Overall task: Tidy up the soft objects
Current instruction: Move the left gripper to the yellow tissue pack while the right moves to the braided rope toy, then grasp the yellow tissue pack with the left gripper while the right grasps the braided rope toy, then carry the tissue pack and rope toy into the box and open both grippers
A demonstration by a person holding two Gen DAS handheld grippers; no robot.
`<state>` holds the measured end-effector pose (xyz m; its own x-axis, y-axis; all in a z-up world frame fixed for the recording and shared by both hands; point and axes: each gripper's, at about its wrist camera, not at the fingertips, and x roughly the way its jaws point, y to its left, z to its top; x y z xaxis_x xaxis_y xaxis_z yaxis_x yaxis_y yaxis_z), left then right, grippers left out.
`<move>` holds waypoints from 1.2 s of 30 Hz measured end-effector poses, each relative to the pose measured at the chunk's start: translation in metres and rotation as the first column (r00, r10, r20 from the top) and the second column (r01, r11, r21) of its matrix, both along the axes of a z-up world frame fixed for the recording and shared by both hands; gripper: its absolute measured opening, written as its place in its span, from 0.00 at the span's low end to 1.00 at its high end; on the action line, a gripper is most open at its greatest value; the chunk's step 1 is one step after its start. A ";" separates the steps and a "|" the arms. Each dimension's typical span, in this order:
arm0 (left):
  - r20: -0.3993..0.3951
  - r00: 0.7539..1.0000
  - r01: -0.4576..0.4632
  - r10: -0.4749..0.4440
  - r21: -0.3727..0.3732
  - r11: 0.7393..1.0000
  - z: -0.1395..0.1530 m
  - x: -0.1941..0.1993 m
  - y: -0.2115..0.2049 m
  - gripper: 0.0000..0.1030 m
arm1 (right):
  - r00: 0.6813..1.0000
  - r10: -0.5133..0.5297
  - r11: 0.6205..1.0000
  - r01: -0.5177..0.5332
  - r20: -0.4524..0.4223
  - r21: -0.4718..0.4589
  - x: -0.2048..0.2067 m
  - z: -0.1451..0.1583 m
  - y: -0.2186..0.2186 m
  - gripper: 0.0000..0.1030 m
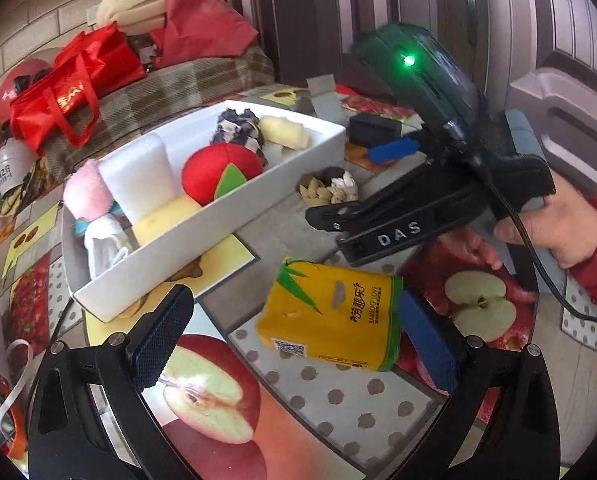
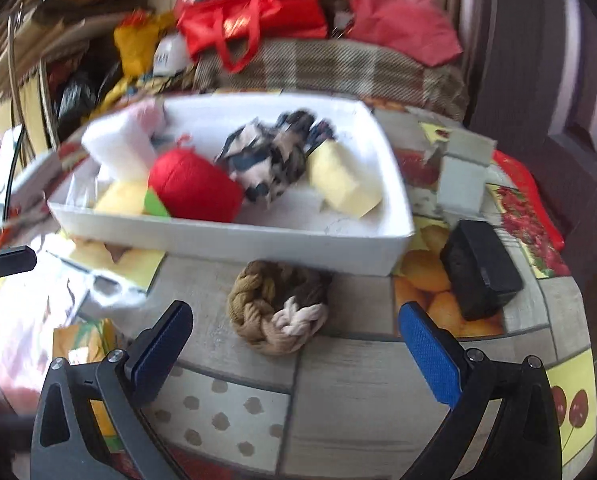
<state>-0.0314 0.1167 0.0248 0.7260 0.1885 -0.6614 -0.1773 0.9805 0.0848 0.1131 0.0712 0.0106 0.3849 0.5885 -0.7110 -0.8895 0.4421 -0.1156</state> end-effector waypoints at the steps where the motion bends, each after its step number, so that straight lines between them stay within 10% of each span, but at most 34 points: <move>1: -0.034 0.999 0.018 -0.018 -0.003 1.000 -0.004 0.006 -0.002 1.00 | 1.000 -0.008 1.000 0.008 -0.002 -0.019 0.002 -0.002 0.004 0.99; 9: -0.149 0.988 0.031 -0.042 -0.074 0.997 -0.021 0.023 0.008 0.90 | 0.997 -0.022 0.999 0.019 -0.078 -0.039 0.016 -0.008 0.014 0.91; 13: -0.127 0.992 -0.011 0.008 -0.029 1.000 -0.019 0.019 0.007 0.72 | 0.998 0.015 1.000 -0.015 -0.053 -0.010 0.005 -0.003 0.009 0.47; 16: -0.095 0.995 -0.037 0.040 0.036 0.999 -0.015 0.014 0.001 0.71 | 0.999 0.049 0.999 -0.049 -0.002 -0.015 -0.007 -0.001 0.011 0.37; 36: 0.186 0.941 -0.310 0.283 0.135 0.941 0.016 -0.033 0.010 0.72 | 0.992 -0.026 0.950 -0.014 0.125 0.312 -0.057 0.036 -0.060 0.37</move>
<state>-0.0640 0.1267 0.0411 0.7150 0.5053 -0.4832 -0.4823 0.8568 0.1823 0.0560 0.0114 0.0466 0.4636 0.7702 -0.4379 -0.8739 0.4791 -0.0824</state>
